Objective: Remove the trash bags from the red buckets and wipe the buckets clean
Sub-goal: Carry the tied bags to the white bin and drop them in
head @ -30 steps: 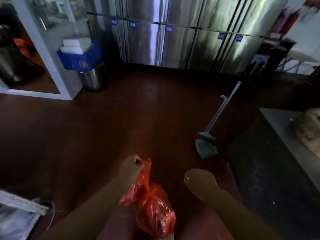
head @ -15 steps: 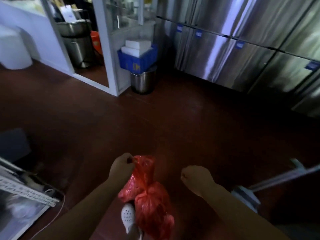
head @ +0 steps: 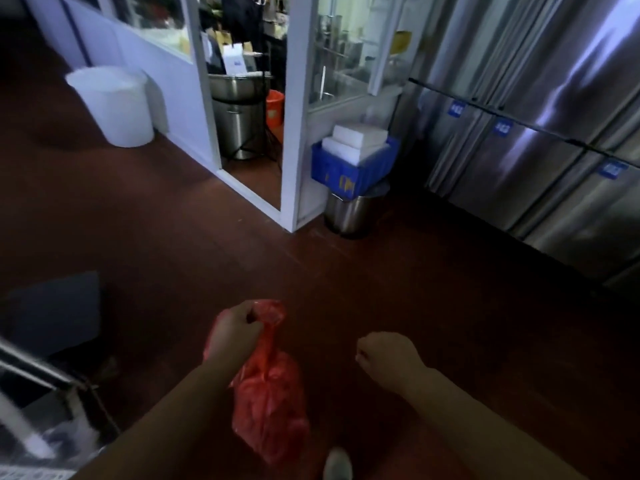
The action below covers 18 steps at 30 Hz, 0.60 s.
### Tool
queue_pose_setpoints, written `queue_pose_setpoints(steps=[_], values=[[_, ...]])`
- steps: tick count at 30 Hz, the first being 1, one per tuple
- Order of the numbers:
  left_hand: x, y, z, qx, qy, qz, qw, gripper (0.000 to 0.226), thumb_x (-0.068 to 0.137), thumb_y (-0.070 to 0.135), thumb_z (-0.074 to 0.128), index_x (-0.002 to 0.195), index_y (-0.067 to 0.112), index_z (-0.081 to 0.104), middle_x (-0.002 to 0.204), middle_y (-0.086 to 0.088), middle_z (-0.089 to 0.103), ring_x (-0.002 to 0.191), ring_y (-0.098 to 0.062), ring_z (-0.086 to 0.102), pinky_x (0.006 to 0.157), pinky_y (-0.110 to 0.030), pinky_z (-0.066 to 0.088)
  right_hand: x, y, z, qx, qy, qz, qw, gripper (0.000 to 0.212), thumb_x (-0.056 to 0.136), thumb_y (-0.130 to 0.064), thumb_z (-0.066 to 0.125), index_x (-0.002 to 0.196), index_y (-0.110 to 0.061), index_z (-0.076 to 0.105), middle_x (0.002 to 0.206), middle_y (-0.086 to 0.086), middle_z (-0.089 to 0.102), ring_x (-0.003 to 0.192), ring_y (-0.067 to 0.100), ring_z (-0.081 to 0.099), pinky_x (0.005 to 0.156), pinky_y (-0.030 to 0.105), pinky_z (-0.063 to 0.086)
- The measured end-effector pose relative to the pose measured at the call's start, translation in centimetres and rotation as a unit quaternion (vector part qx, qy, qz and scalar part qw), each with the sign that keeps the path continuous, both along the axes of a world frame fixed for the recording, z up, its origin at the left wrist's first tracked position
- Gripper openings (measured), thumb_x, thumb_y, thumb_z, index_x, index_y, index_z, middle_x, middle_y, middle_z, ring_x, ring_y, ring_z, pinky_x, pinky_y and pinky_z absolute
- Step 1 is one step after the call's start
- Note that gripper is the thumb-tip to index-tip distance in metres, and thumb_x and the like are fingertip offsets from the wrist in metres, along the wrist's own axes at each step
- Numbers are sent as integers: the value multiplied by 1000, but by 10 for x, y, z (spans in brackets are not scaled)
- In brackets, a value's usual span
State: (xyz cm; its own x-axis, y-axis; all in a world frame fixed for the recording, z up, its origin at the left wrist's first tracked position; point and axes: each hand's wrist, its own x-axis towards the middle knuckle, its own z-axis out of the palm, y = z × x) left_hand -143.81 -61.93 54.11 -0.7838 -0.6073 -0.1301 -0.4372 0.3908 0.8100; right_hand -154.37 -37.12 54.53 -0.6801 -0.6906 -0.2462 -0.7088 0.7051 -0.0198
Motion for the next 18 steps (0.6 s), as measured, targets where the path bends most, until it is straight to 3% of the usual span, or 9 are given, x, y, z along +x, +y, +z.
queue_pose_setpoints(steps=[5,11,18], values=[[-91,-93,-4,11,-6,102,995,18,75,7,63,67,23,59,68,3,60,73,-22,59,64,-30,42,-126,-91,-8,16,3,72,997,29,97,-33,41,107,-15,62,110,4,62,103,23,58,81,33,44],[-188,-195,15,62,23,239,969,12,76,4,61,69,14,62,71,-10,65,71,-27,62,68,-43,52,-289,-213,-1,12,14,168,986,29,96,-35,41,105,-17,63,111,4,63,104,24,59,81,33,44],[-264,-321,36,58,31,303,951,12,80,2,59,77,12,64,78,-12,66,74,-29,64,71,-42,55,-411,-390,16,-8,3,275,961,26,95,-32,45,95,-14,64,99,5,65,92,23,62,79,35,48]])
